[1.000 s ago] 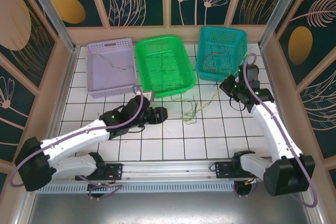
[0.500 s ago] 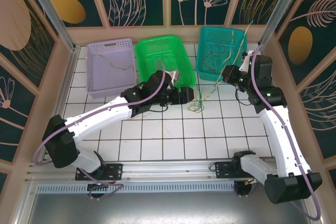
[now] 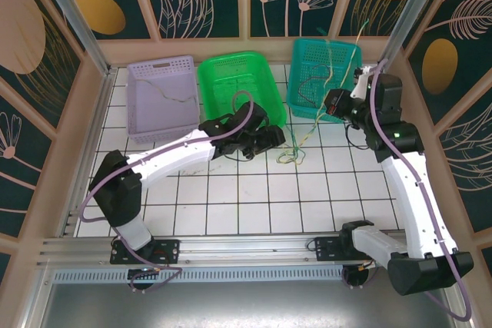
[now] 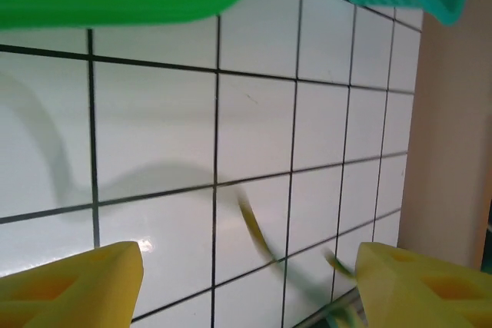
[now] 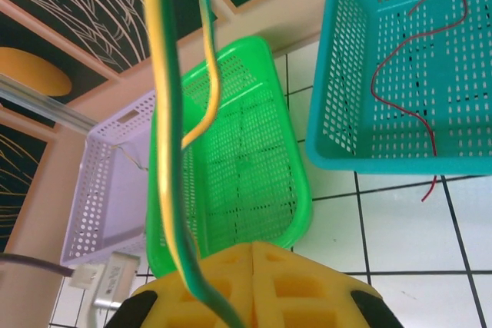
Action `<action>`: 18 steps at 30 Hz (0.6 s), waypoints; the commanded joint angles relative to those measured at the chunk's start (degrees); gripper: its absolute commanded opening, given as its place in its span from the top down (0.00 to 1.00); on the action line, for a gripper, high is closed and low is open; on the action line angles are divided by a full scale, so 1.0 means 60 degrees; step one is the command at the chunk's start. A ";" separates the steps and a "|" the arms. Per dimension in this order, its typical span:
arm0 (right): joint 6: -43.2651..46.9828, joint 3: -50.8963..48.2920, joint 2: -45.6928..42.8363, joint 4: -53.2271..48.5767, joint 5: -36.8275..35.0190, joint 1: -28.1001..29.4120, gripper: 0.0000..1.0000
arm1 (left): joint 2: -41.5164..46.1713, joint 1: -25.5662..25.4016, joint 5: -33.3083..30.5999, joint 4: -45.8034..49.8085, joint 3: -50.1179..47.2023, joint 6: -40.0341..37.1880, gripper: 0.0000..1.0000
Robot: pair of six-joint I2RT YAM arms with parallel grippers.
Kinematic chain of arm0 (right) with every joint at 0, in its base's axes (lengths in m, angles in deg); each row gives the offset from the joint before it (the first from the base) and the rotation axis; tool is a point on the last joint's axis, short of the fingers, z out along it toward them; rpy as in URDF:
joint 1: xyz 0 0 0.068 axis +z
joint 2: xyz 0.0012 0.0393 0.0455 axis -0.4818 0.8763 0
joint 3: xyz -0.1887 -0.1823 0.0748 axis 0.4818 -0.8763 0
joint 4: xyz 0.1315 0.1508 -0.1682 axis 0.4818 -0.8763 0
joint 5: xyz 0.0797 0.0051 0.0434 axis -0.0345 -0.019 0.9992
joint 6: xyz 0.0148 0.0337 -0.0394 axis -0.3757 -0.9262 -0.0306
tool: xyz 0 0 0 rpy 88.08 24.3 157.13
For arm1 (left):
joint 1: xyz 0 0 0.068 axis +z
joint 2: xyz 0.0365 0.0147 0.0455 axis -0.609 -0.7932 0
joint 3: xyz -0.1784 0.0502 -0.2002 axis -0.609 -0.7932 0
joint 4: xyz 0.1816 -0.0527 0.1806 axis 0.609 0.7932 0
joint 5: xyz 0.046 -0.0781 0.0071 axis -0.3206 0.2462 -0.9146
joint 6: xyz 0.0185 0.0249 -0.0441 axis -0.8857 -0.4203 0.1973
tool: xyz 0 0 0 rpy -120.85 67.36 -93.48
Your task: Untangle the cables
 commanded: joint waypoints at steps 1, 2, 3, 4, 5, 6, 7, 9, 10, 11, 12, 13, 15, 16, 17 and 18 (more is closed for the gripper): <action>0.0118 0.0197 -0.0158 -0.0034 -0.0051 0.0063 1.00 | 0.0041 0.0498 0.0559 -0.1438 -0.0736 0.1943 0.27; 0.0113 0.0162 -0.0187 -0.0043 -0.0051 0.0069 1.00 | 0.0013 0.0588 0.0697 -0.1876 -0.0875 0.2359 0.26; 0.0100 0.0160 -0.0213 -0.0081 -0.0063 0.0066 1.00 | 0.0001 0.0644 0.0799 -0.2218 -0.0922 0.2607 0.26; 0.0090 0.0160 -0.0219 -0.0110 -0.0059 0.0073 1.00 | 0.0003 0.0689 0.0919 -0.2465 -0.0914 0.2826 0.26; 0.0076 0.0146 -0.0233 -0.0117 -0.0073 0.0070 1.00 | 0.0002 0.0710 0.1006 -0.2604 -0.0880 0.3055 0.26; 0.0049 0.0135 -0.0261 -0.0126 -0.0084 0.0071 1.00 | -0.0004 0.0713 0.1120 -0.2733 -0.0914 0.3235 0.26; 0.0014 0.0121 -0.0286 -0.0103 -0.0108 0.0062 1.00 | -0.0224 0.0713 0.1300 -0.2898 -0.0995 0.3508 0.26; -0.0054 0.0089 -0.0330 -0.0066 -0.0124 0.0062 1.00 | -0.0235 0.0710 0.1694 -0.3385 -0.1387 0.4176 0.27; -0.0110 0.0058 -0.0343 -0.0024 -0.0117 0.0064 1.00 | -0.0192 0.0683 0.1899 -0.3736 -0.1637 0.4528 0.28; -0.0162 0.0034 -0.0354 0.0011 -0.0124 0.0070 1.00 | -0.0156 0.0685 0.2055 -0.3962 -0.1811 0.4822 0.28; -0.0191 0.0001 -0.0366 0.0066 -0.0110 0.0076 1.00 | -0.0117 0.0673 0.2155 -0.4087 -0.1902 0.5015 0.28; -0.0222 -0.0034 -0.0352 0.0109 -0.0110 0.0077 1.00 | -0.0123 0.0665 0.2283 -0.4072 -0.1973 0.5157 0.28; -0.0250 -0.0064 -0.0325 0.0198 -0.0093 0.0064 1.00 | 0.0197 0.0646 0.2426 -0.3825 -0.2057 0.5357 0.27; -0.0254 -0.0060 -0.0291 0.0245 -0.0095 0.0063 1.00 | 0.0412 0.0661 0.2354 -0.3519 -0.2114 0.5364 0.27; -0.0261 -0.0049 -0.0252 0.0285 -0.0084 0.0064 1.00 | 0.0668 0.0655 0.2036 -0.3004 -0.2151 0.5245 0.27; -0.0254 -0.0045 -0.0222 0.0308 -0.0095 0.0070 1.00 | 0.0933 0.0658 0.1567 -0.2453 -0.2192 0.5105 0.28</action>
